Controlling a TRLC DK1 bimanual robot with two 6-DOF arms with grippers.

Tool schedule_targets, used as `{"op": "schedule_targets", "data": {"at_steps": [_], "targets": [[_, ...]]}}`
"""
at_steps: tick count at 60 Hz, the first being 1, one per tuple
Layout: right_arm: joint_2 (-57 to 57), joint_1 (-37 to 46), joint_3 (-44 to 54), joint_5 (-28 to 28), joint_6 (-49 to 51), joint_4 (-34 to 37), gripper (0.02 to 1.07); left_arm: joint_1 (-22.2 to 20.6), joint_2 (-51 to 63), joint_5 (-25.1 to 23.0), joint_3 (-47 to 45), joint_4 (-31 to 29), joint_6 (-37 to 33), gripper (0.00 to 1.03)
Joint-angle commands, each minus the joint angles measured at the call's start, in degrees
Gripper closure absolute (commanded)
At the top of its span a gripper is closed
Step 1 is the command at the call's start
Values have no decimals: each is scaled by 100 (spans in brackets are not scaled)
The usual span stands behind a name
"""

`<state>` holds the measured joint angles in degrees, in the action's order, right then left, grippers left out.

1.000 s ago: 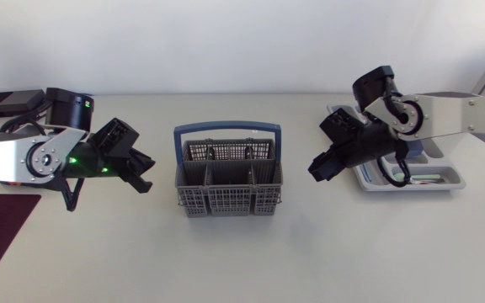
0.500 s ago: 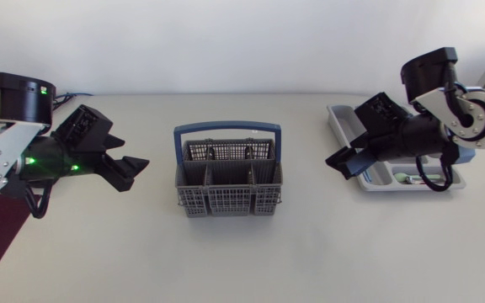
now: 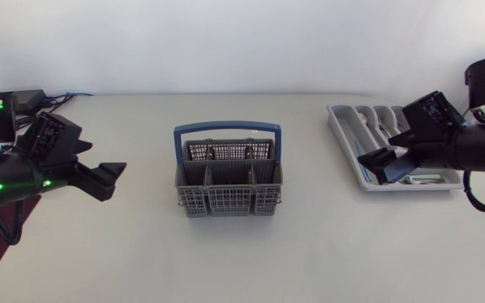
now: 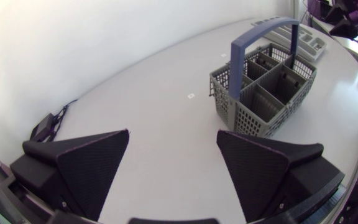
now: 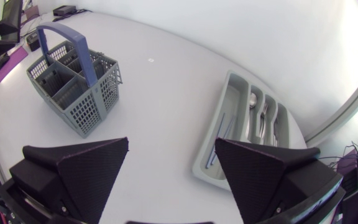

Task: Unload the cutlery basket into the drawer organizer.

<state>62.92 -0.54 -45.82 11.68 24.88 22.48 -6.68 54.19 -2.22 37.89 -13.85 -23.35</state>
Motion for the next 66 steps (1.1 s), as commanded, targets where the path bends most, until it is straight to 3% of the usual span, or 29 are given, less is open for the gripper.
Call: {"op": "schedule_targets", "data": {"at_steps": [1,13,25,42,66], "targets": [[-218,168,276,-52,60,11,6,-79,-278,222,-203,119,384,4],[-886,379,724,-228,-142,-165,6,-238,-867,380,-634,418,586,4],[-1827,379,1401,-694,-89,-877,6,-299,-1508,380,-941,550,604,4],[-2407,519,1682,-799,-115,-719,6,-288,-2589,371,-1317,482,600,4],[-3647,525,2256,-827,-153,-653,6,113,-3777,308,-2355,861,1328,5]]}}
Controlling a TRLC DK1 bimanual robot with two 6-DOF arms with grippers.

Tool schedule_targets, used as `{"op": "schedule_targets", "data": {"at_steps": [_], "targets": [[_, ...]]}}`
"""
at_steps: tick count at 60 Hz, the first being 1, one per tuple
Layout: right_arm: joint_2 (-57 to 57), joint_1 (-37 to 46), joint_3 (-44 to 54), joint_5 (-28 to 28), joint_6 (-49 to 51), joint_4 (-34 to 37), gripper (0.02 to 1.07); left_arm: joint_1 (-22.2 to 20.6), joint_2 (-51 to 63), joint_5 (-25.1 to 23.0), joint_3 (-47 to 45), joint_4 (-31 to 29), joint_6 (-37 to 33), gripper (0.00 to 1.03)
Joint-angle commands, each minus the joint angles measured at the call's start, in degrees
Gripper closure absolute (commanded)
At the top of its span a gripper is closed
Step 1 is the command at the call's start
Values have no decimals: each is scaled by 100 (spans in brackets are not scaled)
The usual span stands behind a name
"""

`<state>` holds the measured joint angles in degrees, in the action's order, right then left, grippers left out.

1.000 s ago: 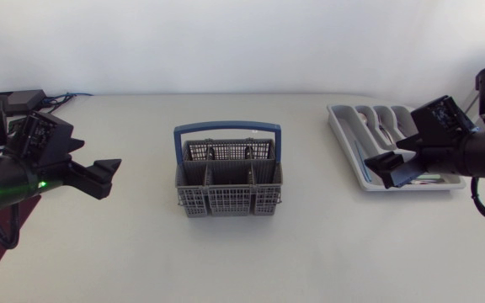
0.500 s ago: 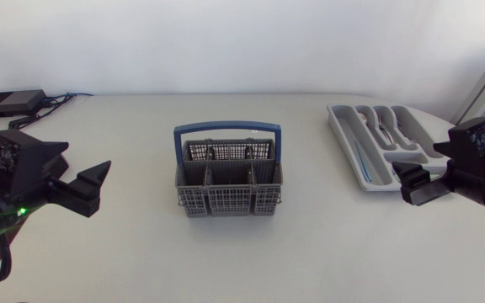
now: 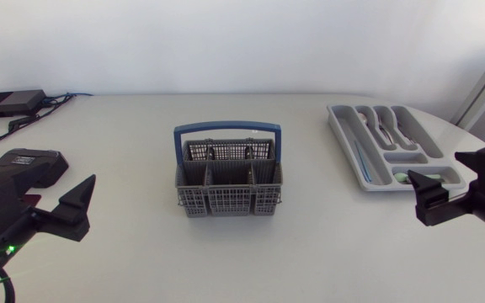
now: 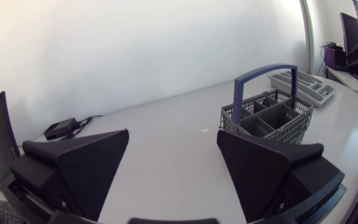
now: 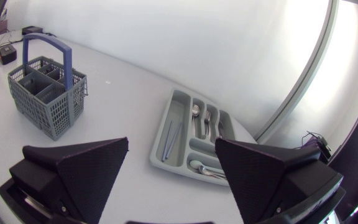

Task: Unload the cutlery basket into the drawer organizer.

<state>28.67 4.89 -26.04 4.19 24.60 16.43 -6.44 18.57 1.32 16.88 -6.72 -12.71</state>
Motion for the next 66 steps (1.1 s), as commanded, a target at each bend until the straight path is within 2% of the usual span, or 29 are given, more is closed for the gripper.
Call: {"op": "schedule_targets", "data": {"at_steps": [1,34,54,66], "targets": [[-272,-25,321,-83,-169,-78,6,106,-263,-48,-297,164,294,5],[-1861,-309,1719,-289,-1572,-1036,6,639,-1843,-131,-1676,668,1262,6],[-2839,-484,2580,-415,-2436,-1626,6,644,-1857,-132,-1688,672,1271,6],[-2867,-489,2604,-419,-2460,-1643,6,644,-1857,-132,-1688,672,1271,6]]}}
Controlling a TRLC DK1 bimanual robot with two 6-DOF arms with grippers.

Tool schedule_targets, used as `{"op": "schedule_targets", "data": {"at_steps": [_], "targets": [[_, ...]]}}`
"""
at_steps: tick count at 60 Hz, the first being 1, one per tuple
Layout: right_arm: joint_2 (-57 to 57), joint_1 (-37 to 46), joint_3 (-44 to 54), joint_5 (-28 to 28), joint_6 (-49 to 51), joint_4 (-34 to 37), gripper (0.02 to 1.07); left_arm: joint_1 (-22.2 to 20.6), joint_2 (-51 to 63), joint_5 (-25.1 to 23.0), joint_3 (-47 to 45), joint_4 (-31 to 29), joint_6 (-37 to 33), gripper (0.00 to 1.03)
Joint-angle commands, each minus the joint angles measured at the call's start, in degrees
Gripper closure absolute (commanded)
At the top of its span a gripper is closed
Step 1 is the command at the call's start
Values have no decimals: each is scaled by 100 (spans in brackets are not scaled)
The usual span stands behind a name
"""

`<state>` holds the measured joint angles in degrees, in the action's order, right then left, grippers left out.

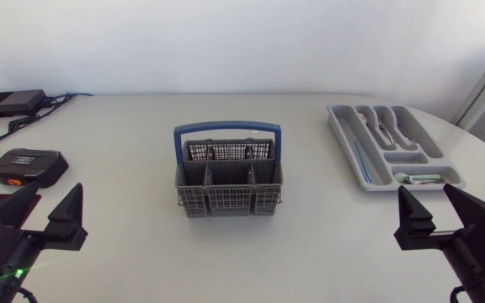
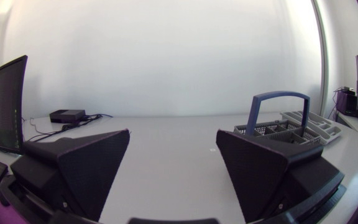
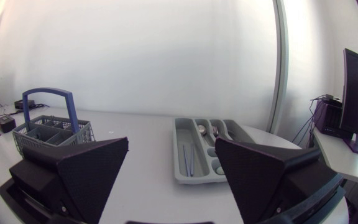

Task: Unload the cutlery basket into the drawer organizer.

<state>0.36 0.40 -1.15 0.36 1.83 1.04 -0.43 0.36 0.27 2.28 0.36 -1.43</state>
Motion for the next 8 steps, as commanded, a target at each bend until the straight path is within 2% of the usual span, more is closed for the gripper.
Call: {"op": "schedule_targets", "data": {"at_steps": [1,8], "targets": [[-36,-40,115,-36,-183,-104,6,43,-36,-27,-228,-36,143,6],[-36,-40,115,-36,-183,-104,6,43,-36,-27,-228,-36,143,6]]}}
